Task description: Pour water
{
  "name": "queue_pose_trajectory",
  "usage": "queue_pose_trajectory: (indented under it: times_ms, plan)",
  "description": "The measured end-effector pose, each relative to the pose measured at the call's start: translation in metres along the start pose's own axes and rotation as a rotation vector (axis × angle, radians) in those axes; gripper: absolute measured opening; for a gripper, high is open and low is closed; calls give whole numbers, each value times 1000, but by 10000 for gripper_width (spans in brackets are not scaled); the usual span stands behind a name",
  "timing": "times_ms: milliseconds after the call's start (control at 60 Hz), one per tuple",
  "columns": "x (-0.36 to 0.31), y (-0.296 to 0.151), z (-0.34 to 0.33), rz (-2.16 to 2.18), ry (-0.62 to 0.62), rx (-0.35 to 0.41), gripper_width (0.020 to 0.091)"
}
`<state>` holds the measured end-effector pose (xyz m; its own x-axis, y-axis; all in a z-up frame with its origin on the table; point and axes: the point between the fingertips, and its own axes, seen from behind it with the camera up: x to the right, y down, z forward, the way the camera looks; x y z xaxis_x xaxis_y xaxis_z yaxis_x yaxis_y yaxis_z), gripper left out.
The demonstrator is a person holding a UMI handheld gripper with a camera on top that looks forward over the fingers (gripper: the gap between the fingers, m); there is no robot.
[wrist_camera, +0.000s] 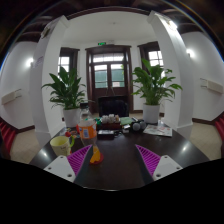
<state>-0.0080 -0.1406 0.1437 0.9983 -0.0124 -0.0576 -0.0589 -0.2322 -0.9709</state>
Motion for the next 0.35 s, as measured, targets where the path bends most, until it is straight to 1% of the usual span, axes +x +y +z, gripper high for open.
queue_pose_trajectory:
  times_ms: [200, 350]
  plan:
    - [16, -17, -25, -7, 24, 24, 838]
    - [18, -21, -32, -12, 30, 34, 839]
